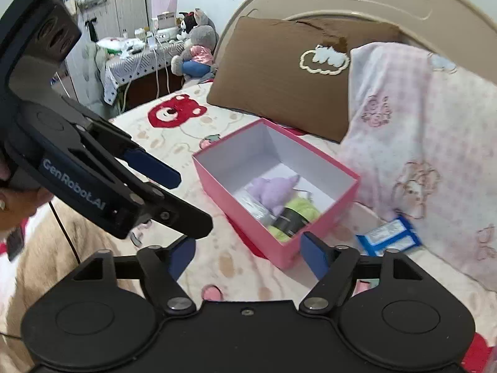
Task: Organize objects
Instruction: 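Open both grippers to release the green yarn ball in the box, then raise both tools out of the box and move toward the orange sponge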
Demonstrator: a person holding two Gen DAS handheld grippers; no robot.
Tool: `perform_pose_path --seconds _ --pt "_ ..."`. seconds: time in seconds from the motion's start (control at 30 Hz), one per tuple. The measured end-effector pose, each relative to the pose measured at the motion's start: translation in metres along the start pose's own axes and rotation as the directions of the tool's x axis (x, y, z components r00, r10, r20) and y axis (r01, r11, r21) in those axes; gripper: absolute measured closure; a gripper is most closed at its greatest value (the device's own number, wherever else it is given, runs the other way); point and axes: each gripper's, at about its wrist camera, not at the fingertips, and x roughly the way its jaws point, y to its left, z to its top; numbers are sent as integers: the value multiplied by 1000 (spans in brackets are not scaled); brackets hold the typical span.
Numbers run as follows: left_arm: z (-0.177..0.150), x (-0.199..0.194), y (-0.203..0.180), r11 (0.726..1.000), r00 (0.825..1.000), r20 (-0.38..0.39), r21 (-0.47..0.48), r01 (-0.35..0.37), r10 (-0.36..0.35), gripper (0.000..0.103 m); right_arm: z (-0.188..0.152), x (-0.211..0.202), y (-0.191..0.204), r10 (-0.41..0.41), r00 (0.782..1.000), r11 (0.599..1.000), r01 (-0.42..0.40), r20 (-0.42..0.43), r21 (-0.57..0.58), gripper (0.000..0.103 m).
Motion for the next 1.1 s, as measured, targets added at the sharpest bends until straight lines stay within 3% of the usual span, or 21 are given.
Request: perform_pose_path --seconds 0.33,0.77,1.1 --pt "-11 23 -49 994 999 -32 99 41 -38 20 -33 -29 -20 -72 997 997 71 -36 -8 13" --pt "-7 69 -80 995 998 -21 81 60 -58 15 -69 -25 -57 -151 988 989 151 41 8 13" --pt "-4 121 -89 998 998 47 52 -30 28 15 -108 3 -103 -229 966 970 216 122 112 12"
